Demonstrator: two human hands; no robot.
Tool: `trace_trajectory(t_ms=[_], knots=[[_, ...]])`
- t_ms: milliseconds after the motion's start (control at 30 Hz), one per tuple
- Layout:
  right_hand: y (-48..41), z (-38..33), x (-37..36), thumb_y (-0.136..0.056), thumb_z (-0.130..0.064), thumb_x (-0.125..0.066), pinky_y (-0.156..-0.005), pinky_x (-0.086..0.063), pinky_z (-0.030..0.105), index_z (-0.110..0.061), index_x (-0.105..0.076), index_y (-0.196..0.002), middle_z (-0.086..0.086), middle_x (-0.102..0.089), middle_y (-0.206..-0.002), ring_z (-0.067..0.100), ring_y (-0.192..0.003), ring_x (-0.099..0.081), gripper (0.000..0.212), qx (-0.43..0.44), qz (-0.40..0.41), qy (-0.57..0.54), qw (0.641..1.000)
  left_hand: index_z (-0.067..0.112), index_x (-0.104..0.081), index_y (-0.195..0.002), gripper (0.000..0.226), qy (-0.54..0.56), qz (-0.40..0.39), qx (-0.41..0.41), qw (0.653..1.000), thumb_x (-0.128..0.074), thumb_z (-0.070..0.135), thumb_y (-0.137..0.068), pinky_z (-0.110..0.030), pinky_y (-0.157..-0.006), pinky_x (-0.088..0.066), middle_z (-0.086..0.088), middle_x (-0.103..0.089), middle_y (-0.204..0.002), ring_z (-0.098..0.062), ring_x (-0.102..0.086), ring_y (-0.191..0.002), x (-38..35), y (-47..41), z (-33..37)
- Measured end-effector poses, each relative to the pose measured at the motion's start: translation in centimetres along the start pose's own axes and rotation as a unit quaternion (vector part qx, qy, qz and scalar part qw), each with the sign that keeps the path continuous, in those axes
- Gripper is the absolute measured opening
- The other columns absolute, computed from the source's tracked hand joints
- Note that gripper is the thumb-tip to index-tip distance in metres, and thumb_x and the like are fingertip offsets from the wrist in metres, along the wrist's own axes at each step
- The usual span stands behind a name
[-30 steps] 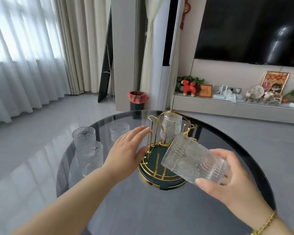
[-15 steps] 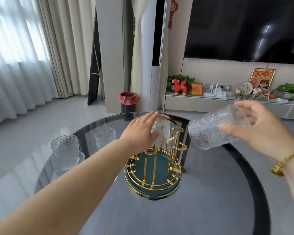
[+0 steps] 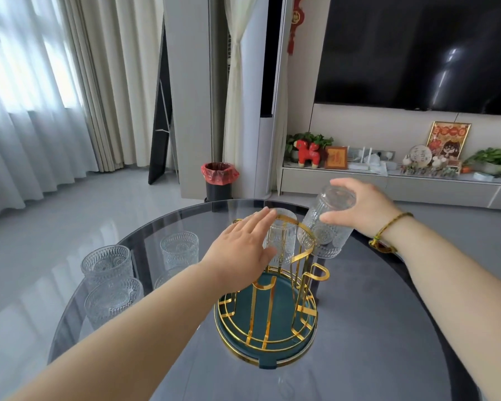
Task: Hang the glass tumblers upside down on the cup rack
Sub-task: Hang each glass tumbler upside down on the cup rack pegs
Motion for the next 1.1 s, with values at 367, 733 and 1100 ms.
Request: trace_trajectory(t_ms=[367, 733, 1100], knots=[[-0.6, 1.8, -5.3, -0.067, -0.024, -0.073, -0.105, -0.032, 0.036, -0.014, -0.033, -0.132, 0.010, -0.038, -0.141, 0.025, -0.128, -0.035, 0.077, -0.019, -0.129, 0.042, 0.991, 0.026, 0.005, -0.139, 0.060, -0.023, -0.003, -0.014, 1.000, -0.032, 0.040, -0.094, -0.026, -0.109, 0.000, 0.004, 0.000, -0.154, -0.014, -0.004, -0.139, -0.1, -0.1, -0.2], [-0.6, 2.7, -7.5, -0.066, -0.026, -0.074, -0.107, -0.033, 0.040, -0.015, -0.036, -0.130, 0.010, -0.038, -0.140, 0.025, -0.128, -0.032, 0.075, -0.015, -0.155, 0.054, 0.986, 0.026, 0.006, -0.139, 0.061, -0.011, 0.014, -0.012, 1.000, -0.034, 0.035, -0.094, -0.026, -0.108, 0.000, 0.004, 0.001, -0.154, -0.015, -0.004, -0.140, -0.4, -0.1, -0.3], [-0.4, 3.0, -7.5, -0.066, -0.027, -0.073, -0.108, -0.031, 0.044, -0.016, -0.031, -0.132, 0.010, -0.035, -0.142, 0.027, -0.130, -0.030, 0.079, -0.026, -0.155, 0.026, 0.987, 0.027, 0.003, -0.139, 0.059, -0.004, 0.006, -0.005, 1.000, -0.036, 0.028, -0.095, -0.031, -0.112, -0.002, 0.004, -0.002, -0.154, -0.017, -0.006, -0.140, -0.3, -0.1, -0.4]])
Point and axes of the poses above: each hand's wrist, its own y-axis away from the middle knuckle, its own x-axis out of the back of the hand, z = x × y, the point moved 5 cm from there along -y, towards the middle knuckle
